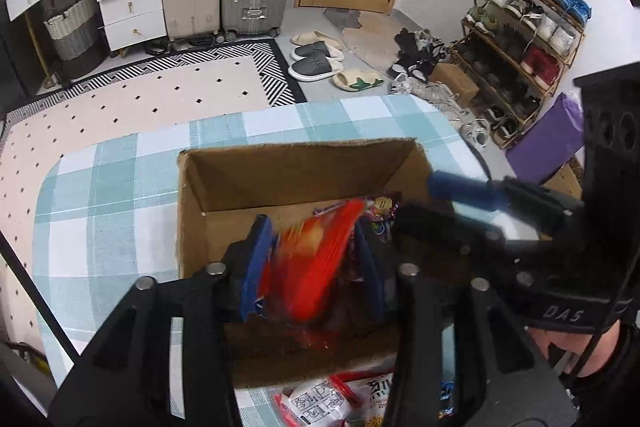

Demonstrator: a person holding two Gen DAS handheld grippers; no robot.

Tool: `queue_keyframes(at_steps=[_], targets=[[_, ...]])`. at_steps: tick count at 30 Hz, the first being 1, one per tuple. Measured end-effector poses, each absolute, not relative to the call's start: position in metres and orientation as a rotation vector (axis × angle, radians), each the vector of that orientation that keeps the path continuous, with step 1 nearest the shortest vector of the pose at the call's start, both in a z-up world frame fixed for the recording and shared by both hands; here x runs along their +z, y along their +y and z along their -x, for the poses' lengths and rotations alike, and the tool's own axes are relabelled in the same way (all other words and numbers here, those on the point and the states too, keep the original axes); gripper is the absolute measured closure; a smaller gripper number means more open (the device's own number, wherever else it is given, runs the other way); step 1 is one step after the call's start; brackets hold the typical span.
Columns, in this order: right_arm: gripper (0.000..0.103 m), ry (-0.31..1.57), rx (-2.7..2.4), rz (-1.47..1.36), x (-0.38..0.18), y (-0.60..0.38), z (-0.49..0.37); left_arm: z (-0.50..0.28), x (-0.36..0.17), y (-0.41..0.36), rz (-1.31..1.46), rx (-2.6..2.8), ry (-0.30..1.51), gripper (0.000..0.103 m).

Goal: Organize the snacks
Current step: 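Open both grippers to drop the red and purple bags into the box, then move the right gripper to the cracker sandwich pack and close on it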

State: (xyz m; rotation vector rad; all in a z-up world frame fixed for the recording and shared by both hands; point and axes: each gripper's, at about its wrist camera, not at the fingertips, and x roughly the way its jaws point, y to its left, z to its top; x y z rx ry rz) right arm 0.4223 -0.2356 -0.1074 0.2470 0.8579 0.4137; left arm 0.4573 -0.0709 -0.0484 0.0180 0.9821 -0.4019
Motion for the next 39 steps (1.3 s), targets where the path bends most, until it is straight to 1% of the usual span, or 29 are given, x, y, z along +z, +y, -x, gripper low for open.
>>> queue_keyframes(at_steps=[1, 2, 3, 4, 6, 9, 13, 15, 16, 17, 18, 19, 21, 24, 27, 33, 39], targets=[[0.049, 0.851, 0.406, -0.239, -0.105, -0.237, -0.421, -0.454, -0.047, -0.069, -0.021, -0.382, 0.970, 0.044], [0.048, 0.839, 0.402, -0.235, -0.103, -0.239, -0.418, -0.450, -0.044, -0.066, -0.018, -0.371, 0.955, 0.028], [0.044, 0.826, 0.406, -0.243, -0.099, -0.241, -0.413, -0.444, -0.040, -0.062, -0.005, -0.348, 0.926, 0.023], [0.033, 0.810, 0.406, -0.255, -0.094, -0.245, -0.407, -0.438, -0.035, -0.058, 0.012, -0.335, 0.903, 0.019], [0.025, 0.766, 0.400, -0.262, -0.083, -0.250, -0.390, -0.422, -0.024, -0.048, 0.068, -0.362, 0.855, 0.018], [0.020, 0.702, 0.412, -0.260, -0.066, -0.254, -0.359, -0.395, -0.008, -0.039, 0.080, -0.353, 0.804, 0.018], [0.010, 0.620, 0.422, -0.237, -0.048, -0.253, -0.309, -0.347, 0.013, -0.035, 0.032, -0.341, 0.712, 0.018], [0.010, 0.586, 0.434, -0.232, -0.040, -0.250, -0.282, -0.322, 0.022, -0.033, 0.015, -0.338, 0.678, 0.016], [0.010, 0.569, 0.436, -0.234, -0.037, -0.249, -0.269, -0.307, 0.025, -0.031, 0.014, -0.335, 0.654, 0.013], [0.010, 0.556, 0.444, -0.236, -0.035, -0.247, -0.256, -0.295, 0.029, -0.030, 0.014, -0.330, 0.639, 0.006], [0.009, 0.542, 0.448, -0.236, -0.032, -0.245, -0.242, -0.281, 0.031, -0.027, 0.013, -0.321, 0.624, 0.002], [0.007, 0.529, 0.450, -0.236, -0.031, -0.243, -0.229, -0.267, 0.032, -0.026, 0.014, -0.307, 0.607, 0.001], [0.003, 0.509, 0.456, -0.233, -0.031, -0.240, -0.202, -0.242, 0.034, -0.022, 0.024, -0.311, 0.590, 0.001], [0.003, 0.489, 0.462, -0.233, -0.037, -0.234, -0.164, -0.205, 0.032, -0.020, 0.012, -0.316, 0.589, 0.001], [0.001, 0.479, 0.453, -0.232, -0.046, -0.229, -0.131, -0.166, 0.029, -0.023, -0.017, -0.304, 0.555, 0.001], [0.000, 0.473, 0.412, -0.253, -0.075, -0.228, -0.081, -0.107, 0.014, -0.022, 0.010, -0.346, 0.574, 0.001], [0.000, 0.512, 0.380, -0.220, -0.099, -0.217, -0.046, -0.064, -0.018, 0.000, 0.092, -0.319, 0.598, 0.001]])
